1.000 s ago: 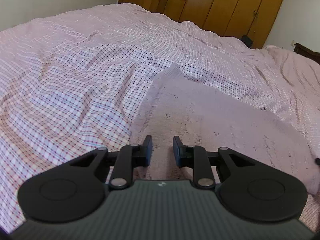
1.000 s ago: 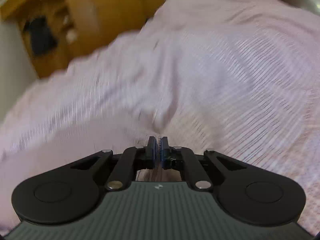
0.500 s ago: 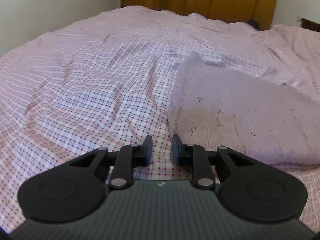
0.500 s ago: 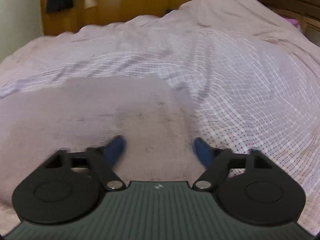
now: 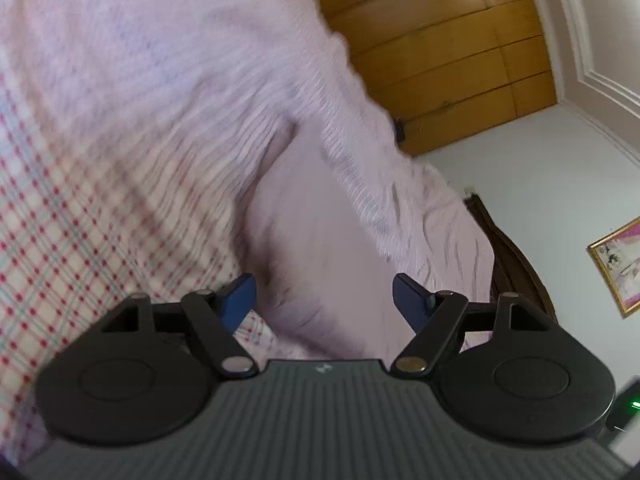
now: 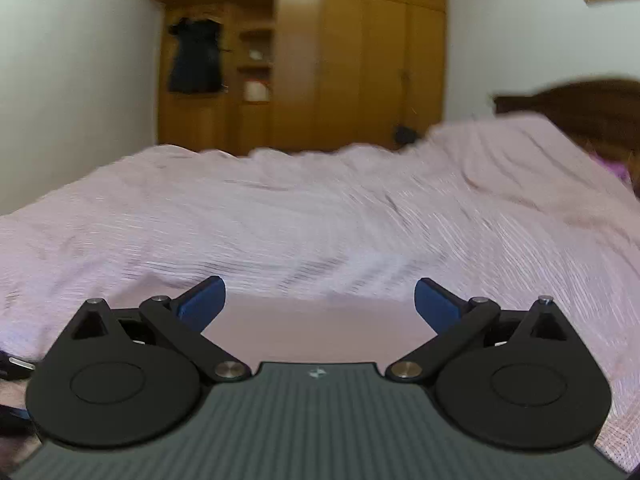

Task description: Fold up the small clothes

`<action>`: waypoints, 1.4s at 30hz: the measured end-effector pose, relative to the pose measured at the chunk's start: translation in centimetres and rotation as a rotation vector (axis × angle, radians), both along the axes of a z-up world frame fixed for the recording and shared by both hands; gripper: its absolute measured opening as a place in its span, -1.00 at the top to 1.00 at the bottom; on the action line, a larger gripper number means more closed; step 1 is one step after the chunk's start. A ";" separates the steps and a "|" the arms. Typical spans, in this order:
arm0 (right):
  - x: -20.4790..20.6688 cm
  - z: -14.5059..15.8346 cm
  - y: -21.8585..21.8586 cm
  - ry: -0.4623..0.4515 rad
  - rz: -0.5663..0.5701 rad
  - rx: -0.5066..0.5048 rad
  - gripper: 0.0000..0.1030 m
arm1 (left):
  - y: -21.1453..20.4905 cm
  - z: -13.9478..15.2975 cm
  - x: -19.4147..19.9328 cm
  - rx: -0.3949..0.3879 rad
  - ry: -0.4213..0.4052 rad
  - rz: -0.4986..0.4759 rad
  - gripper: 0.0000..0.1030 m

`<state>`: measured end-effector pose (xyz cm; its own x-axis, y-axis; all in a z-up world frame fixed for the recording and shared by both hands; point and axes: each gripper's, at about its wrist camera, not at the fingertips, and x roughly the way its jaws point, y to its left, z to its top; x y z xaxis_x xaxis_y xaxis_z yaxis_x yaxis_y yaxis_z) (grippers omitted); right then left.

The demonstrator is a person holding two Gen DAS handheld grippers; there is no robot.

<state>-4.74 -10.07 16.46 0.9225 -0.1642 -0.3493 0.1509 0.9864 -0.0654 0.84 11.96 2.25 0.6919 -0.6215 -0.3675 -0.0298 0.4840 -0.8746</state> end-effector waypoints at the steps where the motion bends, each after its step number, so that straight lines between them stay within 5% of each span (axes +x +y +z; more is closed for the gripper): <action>1: -0.3 0.4 1.3 0.003 0.023 -0.005 -1.00 | -0.1 -0.3 -0.1 0.019 0.009 0.017 -0.28; 6: -0.8 0.8 4.3 0.040 0.103 -0.021 -1.00 | -1.7 0.7 -1.9 0.100 -0.054 -0.052 -0.28; 10: 4.1 0.8 6.4 0.257 0.277 0.159 -0.96 | -4.2 1.3 -4.8 0.259 -0.268 -0.132 -0.30; 14: 11.8 1.0 12.2 0.591 0.478 0.144 -0.78 | -3.2 0.7 -5.1 0.182 -0.192 -0.105 -0.28; 17: 16.7 -0.1 17.5 0.778 0.540 0.030 -0.78 | -3.1 0.2 -5.8 0.195 -0.214 -0.090 -0.28; 21: 19.0 -5.4 23.6 0.942 0.460 -0.346 -0.79 | -2.9 -0.2 -6.4 0.264 -0.218 -0.053 -0.11; 23: 19.1 -8.1 25.0 0.950 0.417 -0.499 -0.60 | -2.8 -0.4 -5.9 0.241 -0.182 -0.018 -0.09; 25: 19.6 -9.8 25.4 0.904 0.365 -0.633 0.07 | -2.7 -0.3 -5.0 0.214 -0.155 -0.006 -0.07; 30: 22.1 -10.1 25.3 0.915 0.244 -0.578 0.10 | -2.9 0.0 -1.9 0.253 -0.110 -0.131 0.09; 34: 22.8 -9.6 23.9 0.918 0.249 -0.527 0.10 | -2.0 1.6 0.2 0.390 -0.163 -0.462 0.07; 37: 22.1 -8.6 21.7 0.902 0.307 -0.503 0.06 | 1.3 0.2 1.3 0.184 -0.057 -0.378 0.08; 39: 22.0 -8.5 20.9 0.882 0.313 -0.484 -0.13 | 2.6 -1.4 2.1 0.063 0.016 -0.288 0.26; 42: 22.5 -8.5 20.2 0.861 0.296 -0.444 -0.34 | 2.6 -1.8 3.2 0.038 0.041 -0.243 0.34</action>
<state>17.74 10.16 7.99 0.4101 -0.2462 -0.8782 -0.3674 0.8367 -0.4062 4.07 14.52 0.45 0.5077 -0.7531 -0.4184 0.0569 0.5139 -0.8559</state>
